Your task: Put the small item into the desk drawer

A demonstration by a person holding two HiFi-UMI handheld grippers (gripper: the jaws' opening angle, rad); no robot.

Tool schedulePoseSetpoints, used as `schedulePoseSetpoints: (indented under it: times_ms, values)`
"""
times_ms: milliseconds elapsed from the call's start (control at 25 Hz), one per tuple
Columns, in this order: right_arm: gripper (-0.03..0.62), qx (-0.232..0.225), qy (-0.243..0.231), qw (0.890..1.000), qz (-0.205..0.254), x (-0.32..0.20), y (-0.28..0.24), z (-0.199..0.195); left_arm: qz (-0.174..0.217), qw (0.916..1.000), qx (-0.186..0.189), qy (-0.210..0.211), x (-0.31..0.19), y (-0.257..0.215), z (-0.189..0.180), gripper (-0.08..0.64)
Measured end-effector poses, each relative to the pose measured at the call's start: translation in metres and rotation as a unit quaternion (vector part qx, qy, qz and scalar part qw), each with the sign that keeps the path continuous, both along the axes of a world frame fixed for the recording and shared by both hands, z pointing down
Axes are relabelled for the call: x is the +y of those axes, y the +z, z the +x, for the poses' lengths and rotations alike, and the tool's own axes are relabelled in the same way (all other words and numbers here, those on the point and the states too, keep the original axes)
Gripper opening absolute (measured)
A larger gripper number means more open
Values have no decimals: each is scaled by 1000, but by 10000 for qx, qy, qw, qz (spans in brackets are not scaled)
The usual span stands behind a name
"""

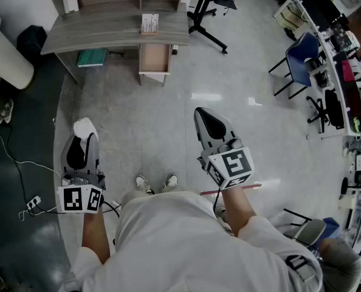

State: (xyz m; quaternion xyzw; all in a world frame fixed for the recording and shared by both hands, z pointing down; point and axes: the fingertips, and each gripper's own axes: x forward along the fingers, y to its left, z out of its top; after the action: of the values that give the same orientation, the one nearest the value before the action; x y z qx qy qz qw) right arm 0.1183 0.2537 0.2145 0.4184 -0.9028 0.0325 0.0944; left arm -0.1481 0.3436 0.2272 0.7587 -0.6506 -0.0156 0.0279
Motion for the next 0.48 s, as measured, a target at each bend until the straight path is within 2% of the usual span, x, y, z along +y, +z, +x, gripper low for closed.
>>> schedulePoseSetpoints:
  times_ms: [120, 480]
  values:
    - [-3, -95, 80, 9999, 86, 7, -4, 8, 27, 9996, -164, 207, 2, 1, 14, 158]
    - [-3, -486, -88, 9988, 0, 19, -4, 47, 118, 9994, -255, 222, 8, -11, 60, 157]
